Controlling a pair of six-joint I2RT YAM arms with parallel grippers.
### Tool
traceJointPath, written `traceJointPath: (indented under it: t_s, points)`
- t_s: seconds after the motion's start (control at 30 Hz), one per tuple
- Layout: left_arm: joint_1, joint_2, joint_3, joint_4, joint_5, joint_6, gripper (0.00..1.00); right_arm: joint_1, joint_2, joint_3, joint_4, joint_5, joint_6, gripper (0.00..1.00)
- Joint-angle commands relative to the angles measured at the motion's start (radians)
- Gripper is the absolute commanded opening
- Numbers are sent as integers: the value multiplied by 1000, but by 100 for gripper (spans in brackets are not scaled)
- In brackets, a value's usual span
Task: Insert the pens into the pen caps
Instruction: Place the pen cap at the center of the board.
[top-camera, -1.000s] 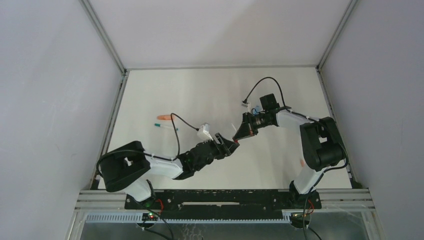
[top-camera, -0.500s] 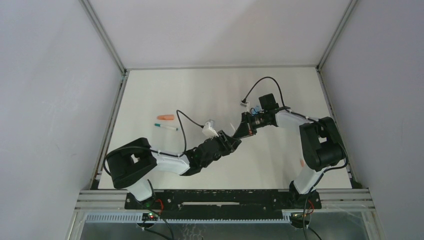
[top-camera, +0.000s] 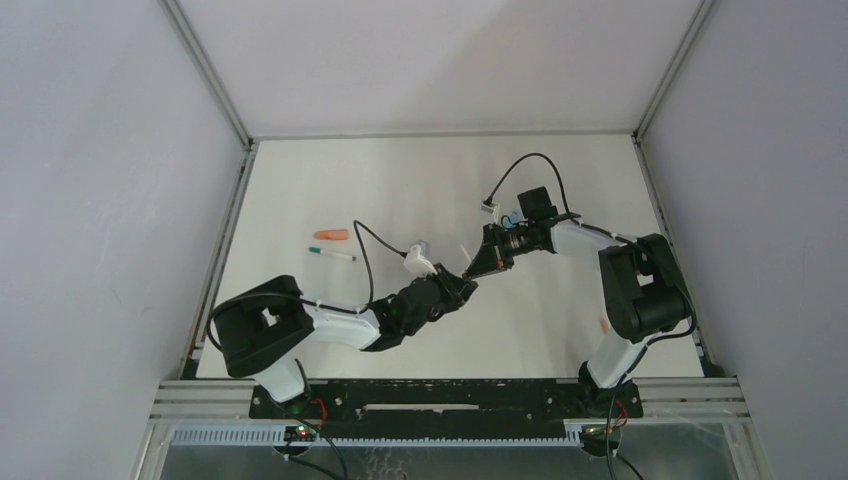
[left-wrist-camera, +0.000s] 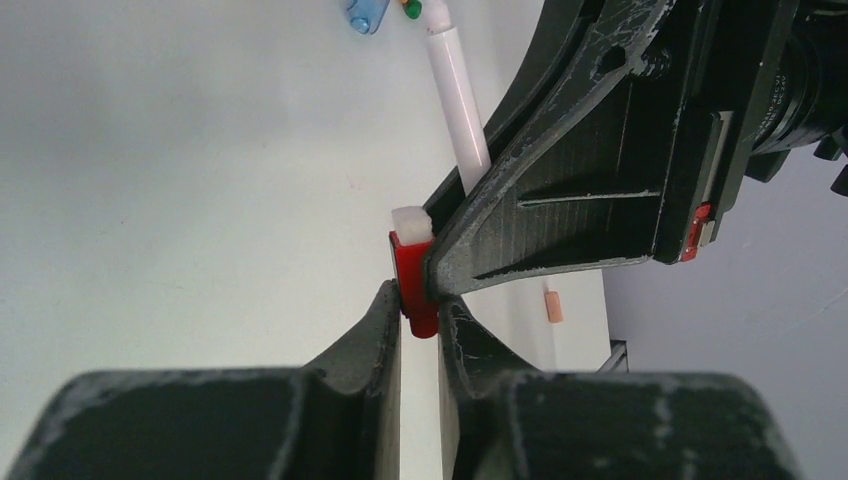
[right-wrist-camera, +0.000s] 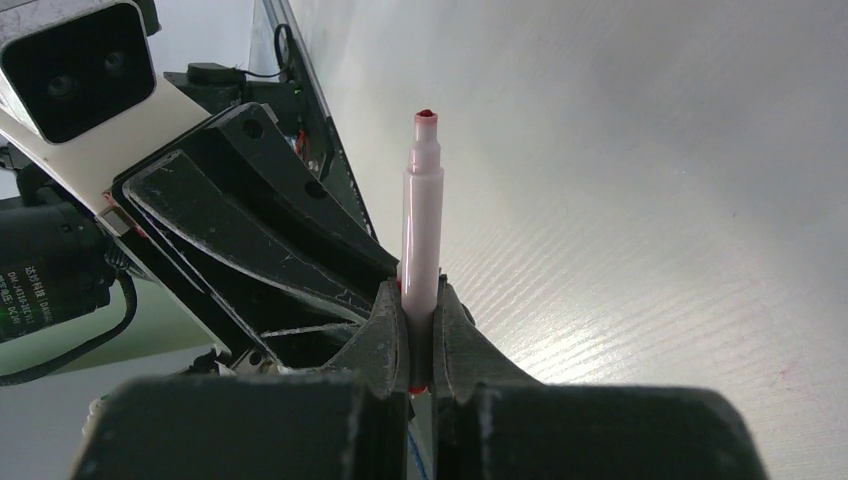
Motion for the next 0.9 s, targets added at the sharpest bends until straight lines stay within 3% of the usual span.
traceJointPath:
  t_s: [0.0, 0.43, 0.67, 0.77, 0.87]
  points:
    - [11, -10, -14, -22, -52, -12, 2, 5, -24, -2, -3, -31, -2, 0]
    - [12, 22, -136, 106, -40, -206, 0, -9, -24, -3, -11, 8, -16, 0]
    - [38, 35, -168, 50, 3, -298, 0, -5, -50, 27, -99, 92, -133, 0]
    - [57, 37, -169, -20, 37, -343, 4, -3, -59, 47, -145, 117, -201, 0]
    - [71, 32, -169, -67, 53, -351, 16, -3, -77, 51, -158, 132, -227, 0]
